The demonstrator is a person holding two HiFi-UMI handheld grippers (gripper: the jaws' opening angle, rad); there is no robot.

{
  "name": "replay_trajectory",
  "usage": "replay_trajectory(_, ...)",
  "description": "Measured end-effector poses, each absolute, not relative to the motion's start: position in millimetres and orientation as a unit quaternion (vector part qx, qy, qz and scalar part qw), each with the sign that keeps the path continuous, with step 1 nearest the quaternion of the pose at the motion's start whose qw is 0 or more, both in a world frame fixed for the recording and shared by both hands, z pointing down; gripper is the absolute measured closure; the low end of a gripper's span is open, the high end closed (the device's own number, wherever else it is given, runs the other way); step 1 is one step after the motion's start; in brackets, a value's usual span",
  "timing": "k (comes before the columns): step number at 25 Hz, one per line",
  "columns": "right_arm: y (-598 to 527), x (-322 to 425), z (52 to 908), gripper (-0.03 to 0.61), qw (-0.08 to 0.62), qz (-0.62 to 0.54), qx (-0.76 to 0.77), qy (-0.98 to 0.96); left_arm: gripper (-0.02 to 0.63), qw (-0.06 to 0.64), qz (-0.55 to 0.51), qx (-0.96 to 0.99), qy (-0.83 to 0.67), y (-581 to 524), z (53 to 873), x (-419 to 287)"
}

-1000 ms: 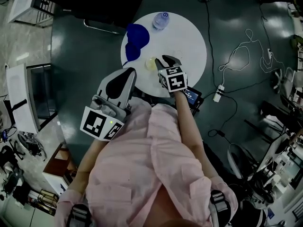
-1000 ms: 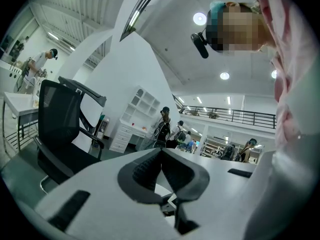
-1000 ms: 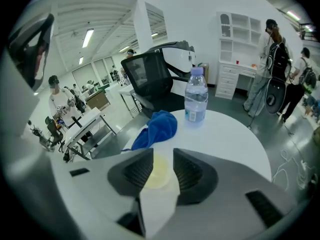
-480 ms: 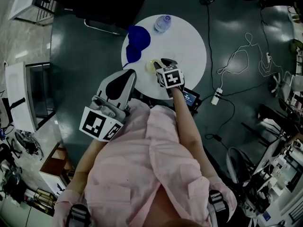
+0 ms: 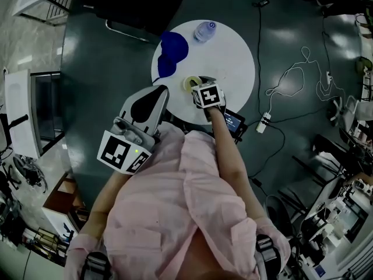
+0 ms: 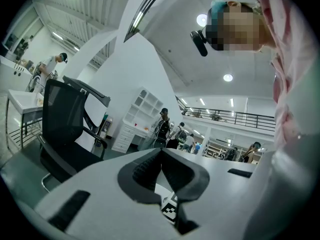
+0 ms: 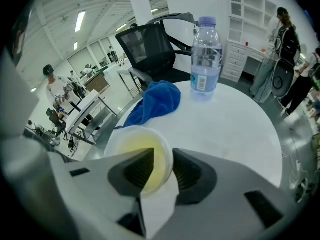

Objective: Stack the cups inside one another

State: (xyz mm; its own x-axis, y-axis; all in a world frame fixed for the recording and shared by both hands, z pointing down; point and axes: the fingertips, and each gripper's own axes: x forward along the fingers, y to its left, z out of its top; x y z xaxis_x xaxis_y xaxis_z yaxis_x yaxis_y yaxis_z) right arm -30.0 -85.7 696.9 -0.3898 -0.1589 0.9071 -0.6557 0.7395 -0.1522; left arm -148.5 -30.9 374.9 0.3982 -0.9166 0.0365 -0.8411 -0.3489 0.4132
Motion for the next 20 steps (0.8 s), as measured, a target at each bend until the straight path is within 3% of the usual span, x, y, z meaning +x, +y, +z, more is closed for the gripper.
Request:
replay_trajectory(4,-85,-29,698,0.526,0.499,0.237,0.262,-0.792,0.595,0.188,-0.105,0.811,-0.544,-28,373,-153)
replay_trajectory(20,-89,-41,669,0.537,0.448,0.230,0.277,-0.818,0.595,0.190,-0.105,0.816,-0.535,-28,374,-145)
